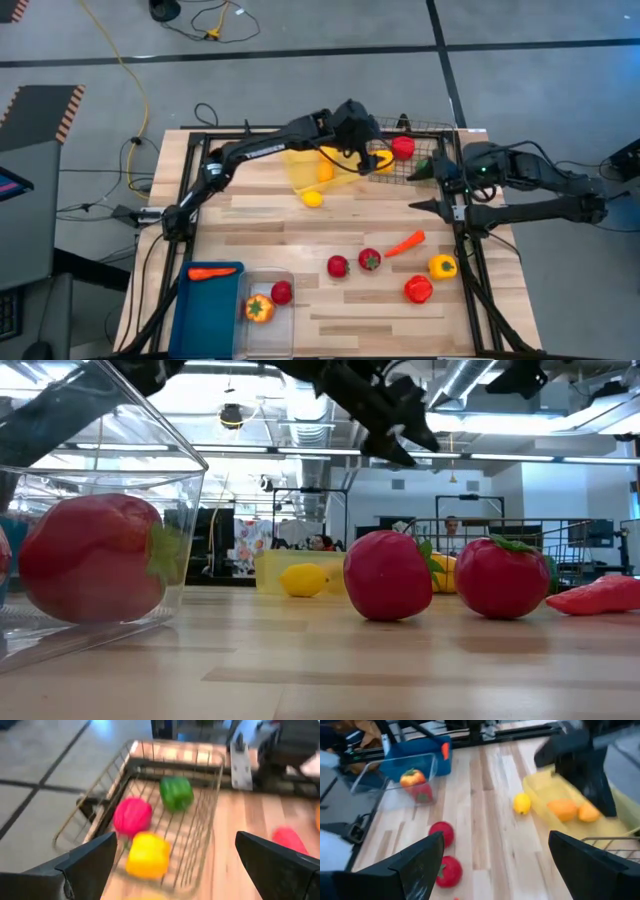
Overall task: Sort produce into baskets
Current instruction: Put the yellow bell pepper into the wire basket
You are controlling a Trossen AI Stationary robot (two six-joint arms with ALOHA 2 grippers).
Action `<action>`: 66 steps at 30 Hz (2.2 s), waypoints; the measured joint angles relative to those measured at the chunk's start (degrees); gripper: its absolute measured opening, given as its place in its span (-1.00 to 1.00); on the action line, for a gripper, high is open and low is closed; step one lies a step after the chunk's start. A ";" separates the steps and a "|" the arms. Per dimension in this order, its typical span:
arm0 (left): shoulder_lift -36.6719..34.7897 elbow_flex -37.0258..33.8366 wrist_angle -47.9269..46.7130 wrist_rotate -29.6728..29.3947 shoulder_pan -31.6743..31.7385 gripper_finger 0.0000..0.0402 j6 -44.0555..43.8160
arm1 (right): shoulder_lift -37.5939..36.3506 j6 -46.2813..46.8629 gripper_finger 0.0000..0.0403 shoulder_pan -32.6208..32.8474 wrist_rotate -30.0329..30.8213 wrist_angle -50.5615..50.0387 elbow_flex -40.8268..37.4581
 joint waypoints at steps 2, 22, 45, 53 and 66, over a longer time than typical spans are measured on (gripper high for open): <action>-1.75 -0.05 -5.05 0.57 -0.07 0.96 1.26 | 0.07 0.00 0.91 0.00 -1.84 -0.54 0.00; -5.79 -0.07 -14.03 -2.61 -4.51 0.96 2.09 | 0.53 5.89 0.91 0.00 -4.08 -1.24 0.00; -23.25 -21.98 -11.00 -5.70 -8.47 0.96 -1.14 | 9.01 5.86 0.99 -0.04 -4.07 -2.85 0.00; -39.46 -52.12 12.36 -10.84 -8.44 0.96 -6.24 | 10.19 5.89 0.99 0.20 -4.16 -13.20 0.00; -47.39 -67.60 23.52 -10.93 -8.69 0.96 -14.08 | 10.17 10.37 0.99 8.83 -5.07 -28.30 0.00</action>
